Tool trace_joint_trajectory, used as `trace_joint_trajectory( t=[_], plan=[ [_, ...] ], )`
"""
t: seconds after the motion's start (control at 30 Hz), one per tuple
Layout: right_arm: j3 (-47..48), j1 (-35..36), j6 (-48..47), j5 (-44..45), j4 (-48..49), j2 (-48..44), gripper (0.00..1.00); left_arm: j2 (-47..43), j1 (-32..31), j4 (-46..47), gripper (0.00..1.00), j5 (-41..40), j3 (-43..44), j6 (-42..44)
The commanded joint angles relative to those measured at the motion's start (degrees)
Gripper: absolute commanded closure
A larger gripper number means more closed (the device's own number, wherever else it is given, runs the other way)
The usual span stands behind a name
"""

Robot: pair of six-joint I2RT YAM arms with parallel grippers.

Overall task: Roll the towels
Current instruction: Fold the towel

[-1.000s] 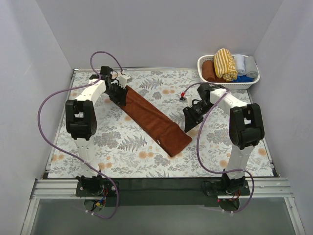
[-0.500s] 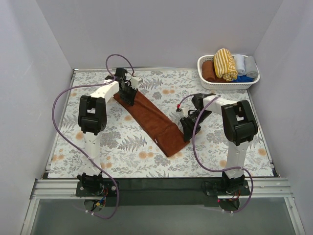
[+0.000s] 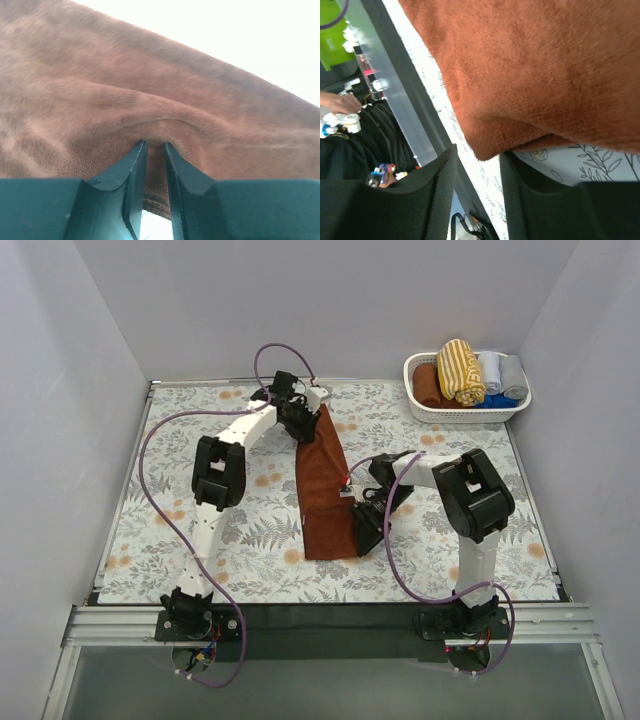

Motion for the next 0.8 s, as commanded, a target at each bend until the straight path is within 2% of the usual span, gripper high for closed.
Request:
trace_joint_trajectory(
  t=[0.0, 0.07, 0.13, 0.17, 0.3, 0.43, 0.47, 0.57, 0.6, 0.67, 0.77],
  plan=[
    [0.15, -1.37, -0.85, -0.69, 3.40, -2.26, 0.60, -0.77, -1.30, 0.34, 0.79, 3.87, -1.95, -0.58],
    [0.15, -3.48, -2.08, -2.54, 1.65, -5.16, 0.58, -3.67, -1.13, 2.62, 0.74, 3.86, -4.94, -0.49],
    [0.33, -6.10, -3.31, -4.57, 0.06, -8.83, 0.56, -8.85, -0.69, 4.37, 0.58, 4.48, -5.65, -0.93],
    [0.16, -6.99, -3.40, -5.09, -0.03, -10.34, 0.55, -10.70, -0.69, 4.91, 0.44, 4.22, -5.91, -0.85],
    [2.43, -9.28, -3.23, -4.23, 0.23, -13.87, 0.53, -23.41, -0.42, 8.07, 0.19, 4.48, -9.68, 0.56],
    [8.49, -9.20, -2.17, -1.85, 1.37, -9.66, 0.53, -33.26, -0.34, 7.64, 0.17, 5.80, -19.87, 5.39],
    [10.07, -9.20, 0.09, -0.63, 2.94, -8.43, 0.53, -34.96, -0.34, 7.20, 0.17, 5.45, -25.02, 6.96],
    [18.76, -9.20, 3.97, 3.94, 7.94, -3.51, 0.57, -41.62, 0.01, 6.76, 0.22, 5.27, -32.08, 7.86],
    [22.96, -9.20, 7.20, 5.87, 9.53, -1.06, 0.62, -43.57, 0.71, 7.11, 0.23, 6.05, -36.72, 7.68],
    [27.82, -9.20, 10.30, 8.33, 13.65, 1.59, 0.66, -47.95, 0.89, 8.60, 0.25, 7.99, -40.70, 7.16],
    [35.47, -9.11, 14.96, 12.11, 19.64, 6.42, 0.69, -51.83, 0.89, 9.66, 0.27, 8.44, -47.74, 7.07]
  ],
)
